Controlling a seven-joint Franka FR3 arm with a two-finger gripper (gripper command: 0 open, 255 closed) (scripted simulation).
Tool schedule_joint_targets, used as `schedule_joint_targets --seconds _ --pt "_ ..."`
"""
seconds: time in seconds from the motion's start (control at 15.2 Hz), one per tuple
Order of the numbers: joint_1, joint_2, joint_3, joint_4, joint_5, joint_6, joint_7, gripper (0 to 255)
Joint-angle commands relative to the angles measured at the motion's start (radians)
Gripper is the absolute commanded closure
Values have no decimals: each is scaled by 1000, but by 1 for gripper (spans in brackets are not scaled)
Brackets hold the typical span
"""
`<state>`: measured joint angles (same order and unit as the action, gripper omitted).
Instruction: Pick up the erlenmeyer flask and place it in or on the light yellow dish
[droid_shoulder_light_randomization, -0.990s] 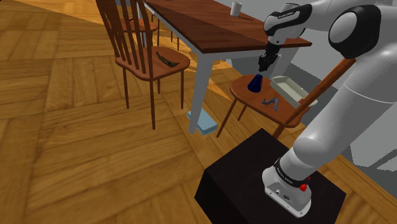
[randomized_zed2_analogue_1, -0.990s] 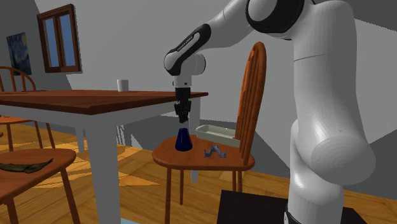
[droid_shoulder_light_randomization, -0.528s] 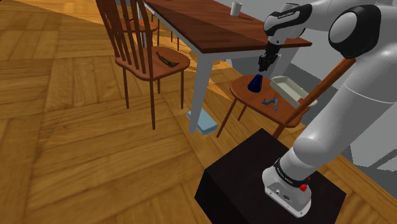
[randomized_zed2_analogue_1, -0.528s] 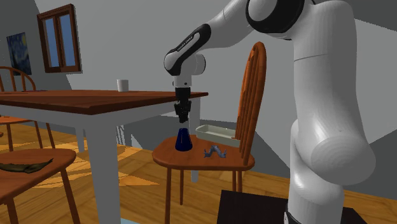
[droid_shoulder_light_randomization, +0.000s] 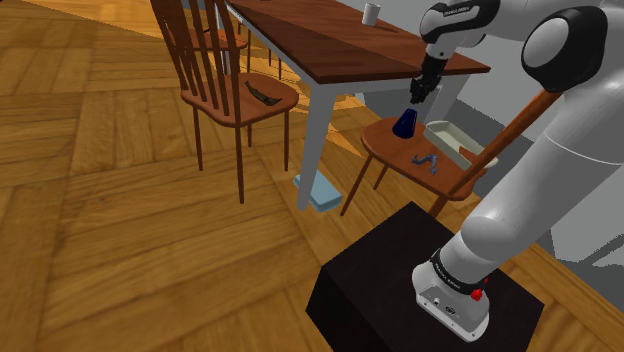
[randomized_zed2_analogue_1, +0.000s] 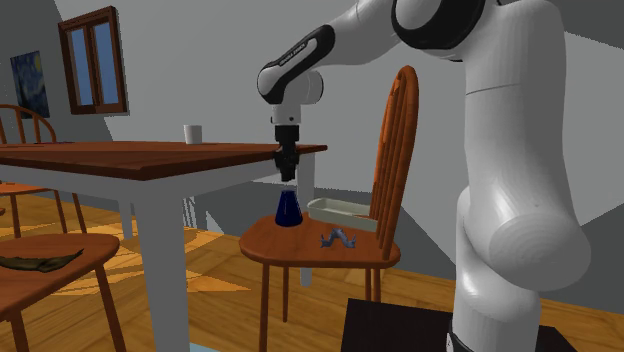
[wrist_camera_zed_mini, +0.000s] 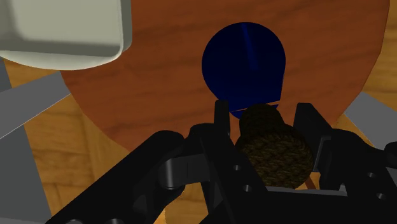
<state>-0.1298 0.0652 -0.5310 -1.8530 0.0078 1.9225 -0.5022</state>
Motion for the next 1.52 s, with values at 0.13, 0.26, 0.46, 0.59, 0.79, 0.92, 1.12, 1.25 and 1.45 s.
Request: schedule_joint_targets --seconds 0.13,0.26,0.46,0.59,0.79,0.92,1.12,1.25,1.45 --pt "0 -7 -1 45 -4 -51 0 255" --pt "0 -9 -1 69 -5 -77 1 255" --pt "0 -11 -1 107 -6 -117 1 255" --pt "-1 -11 -1 135 -6 -144 0 255" --pt "-1 -9 -2 177 -5 -185 -1 255" --pt "-2 -6 -3 205 -3 -210 -3 255" --pt "-38 -9 -34 225 -2 -232 -70 255" --pt "-64 -5 -55 245 2 -248 -117 255" --pt "-104 11 -89 285 14 -274 -191 255"
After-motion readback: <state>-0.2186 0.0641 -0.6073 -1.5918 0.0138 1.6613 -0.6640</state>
